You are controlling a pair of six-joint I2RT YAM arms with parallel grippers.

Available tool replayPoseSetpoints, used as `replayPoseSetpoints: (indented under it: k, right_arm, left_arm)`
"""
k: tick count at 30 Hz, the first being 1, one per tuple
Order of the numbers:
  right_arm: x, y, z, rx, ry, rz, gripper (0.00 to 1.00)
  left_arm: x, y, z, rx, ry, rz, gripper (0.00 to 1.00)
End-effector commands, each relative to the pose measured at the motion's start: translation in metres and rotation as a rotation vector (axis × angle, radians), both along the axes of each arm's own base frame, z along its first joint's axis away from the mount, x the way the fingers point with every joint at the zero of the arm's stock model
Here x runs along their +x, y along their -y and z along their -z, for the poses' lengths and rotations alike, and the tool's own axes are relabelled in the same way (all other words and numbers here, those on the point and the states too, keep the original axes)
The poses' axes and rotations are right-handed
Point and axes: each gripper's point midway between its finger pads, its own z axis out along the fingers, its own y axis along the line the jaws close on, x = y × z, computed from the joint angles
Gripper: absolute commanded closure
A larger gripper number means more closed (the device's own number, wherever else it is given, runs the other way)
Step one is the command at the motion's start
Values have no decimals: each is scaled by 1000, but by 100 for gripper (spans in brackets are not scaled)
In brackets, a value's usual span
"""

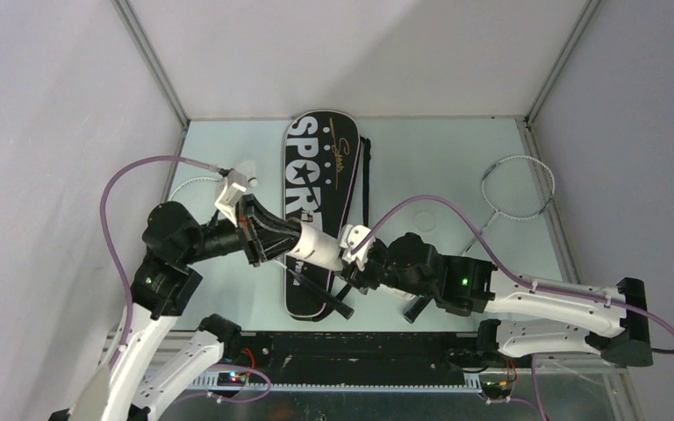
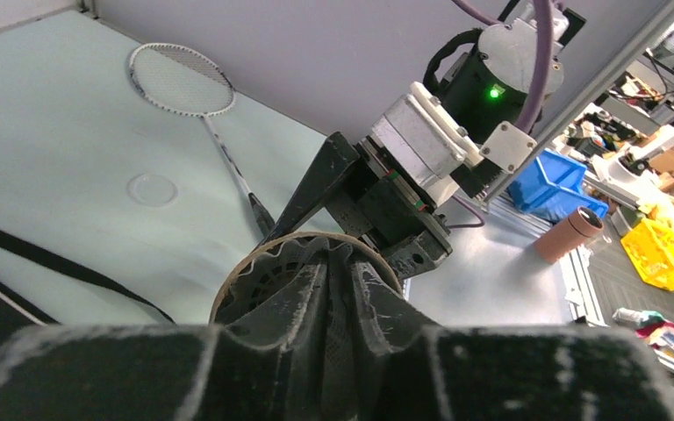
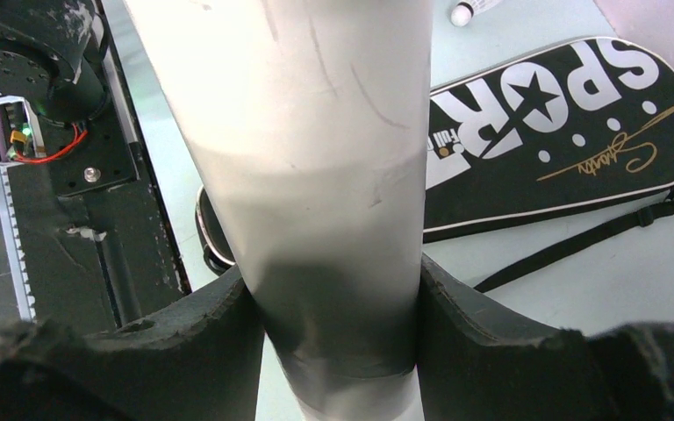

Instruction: Pack up the badminton gear

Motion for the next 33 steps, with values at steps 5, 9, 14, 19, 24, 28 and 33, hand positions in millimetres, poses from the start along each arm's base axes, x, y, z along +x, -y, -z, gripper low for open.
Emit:
replayPoseSetpoints:
  k: [5,9,14,19,24,28,33]
  right_arm:
    - [3,-11,-55,152,71,3,66]
    - [5,-4,-55,147,86,19,66]
    - [7,10,-57,159,109,47,67]
    - [11,23,-56,152,125,79,66]
    - [13,33,-57,154,129,94,66]
    - [11,41,-63,176,129,101,66]
    - [7,53,-65,205,138,95,66]
  left_arm:
    - [-2,-11,-17,4,11,-92,47]
    - [3,-20,-28,-2,34,-180,35]
    - [11,-31,-42,-33,54,-283,28]
    - [32,-42,-44,-20,65,-408,25]
    - [69,-55,-36,31,48,-580,23]
    - [119,-77,-17,150,9,-805,23]
    - [182,-107,14,316,-51,-1041,23]
